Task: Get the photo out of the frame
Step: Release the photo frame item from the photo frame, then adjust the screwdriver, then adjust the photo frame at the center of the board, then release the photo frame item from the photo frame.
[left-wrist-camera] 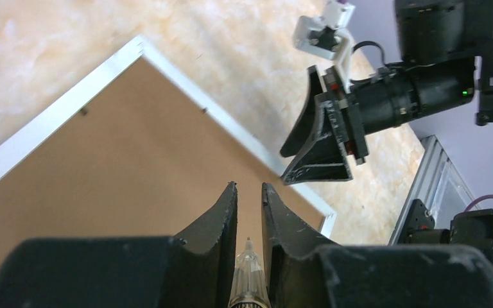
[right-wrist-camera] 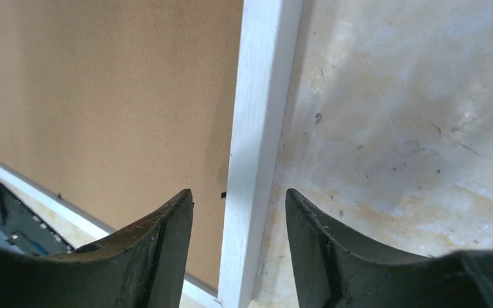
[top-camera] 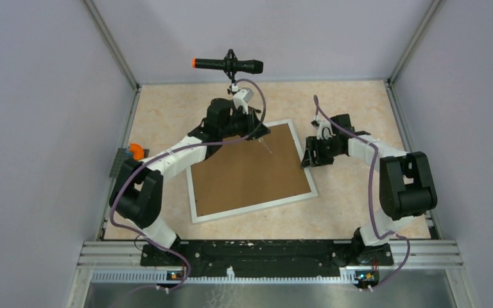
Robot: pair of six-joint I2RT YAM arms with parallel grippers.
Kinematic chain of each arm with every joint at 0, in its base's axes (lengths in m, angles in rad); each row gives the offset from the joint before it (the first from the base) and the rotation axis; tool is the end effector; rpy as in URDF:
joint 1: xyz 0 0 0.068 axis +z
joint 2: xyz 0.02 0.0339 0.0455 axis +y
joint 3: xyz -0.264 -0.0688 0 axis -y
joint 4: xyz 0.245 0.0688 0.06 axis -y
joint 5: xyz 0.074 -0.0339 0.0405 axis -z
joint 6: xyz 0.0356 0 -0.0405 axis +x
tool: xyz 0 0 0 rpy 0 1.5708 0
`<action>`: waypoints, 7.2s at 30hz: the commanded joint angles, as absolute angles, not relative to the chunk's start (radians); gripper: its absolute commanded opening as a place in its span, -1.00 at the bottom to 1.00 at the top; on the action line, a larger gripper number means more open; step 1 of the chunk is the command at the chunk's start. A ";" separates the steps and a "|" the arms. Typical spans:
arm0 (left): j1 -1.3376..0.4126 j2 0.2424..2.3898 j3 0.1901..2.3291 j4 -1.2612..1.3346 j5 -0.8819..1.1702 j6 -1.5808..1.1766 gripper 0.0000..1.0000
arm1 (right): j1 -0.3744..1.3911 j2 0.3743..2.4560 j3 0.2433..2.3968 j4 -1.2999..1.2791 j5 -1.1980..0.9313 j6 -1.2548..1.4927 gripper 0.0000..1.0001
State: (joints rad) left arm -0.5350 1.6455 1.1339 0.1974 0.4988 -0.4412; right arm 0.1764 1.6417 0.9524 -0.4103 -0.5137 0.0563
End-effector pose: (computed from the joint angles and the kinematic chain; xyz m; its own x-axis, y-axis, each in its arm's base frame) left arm 0.3206 -0.2098 0.2766 -0.5987 -0.0811 -0.7968 0.6452 0.5407 -0.5398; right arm 0.3057 0.0723 0.1738 -0.8968 -0.1101 -0.4286 -0.3225 0.8258 0.4627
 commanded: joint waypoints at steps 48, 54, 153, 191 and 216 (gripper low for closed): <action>-0.418 1.419 0.975 0.413 1.006 -0.660 -1.00 | 0.352 1.458 1.230 -0.441 -1.127 -0.013 0.65; -0.411 1.432 0.933 0.614 1.020 -0.814 -1.00 | 0.426 1.444 1.153 -0.247 -1.190 0.202 0.52; -0.491 1.555 0.982 0.120 1.011 -0.144 -1.00 | 0.305 1.596 0.862 -0.426 -0.248 -0.239 -0.53; -0.646 1.930 1.170 0.477 1.028 -0.322 -1.00 | 0.151 1.963 1.315 -0.655 -0.532 -0.919 -0.92; -0.585 2.135 1.260 0.618 1.056 -0.510 -1.00 | 0.122 1.948 1.302 -0.649 -0.650 -0.877 -0.94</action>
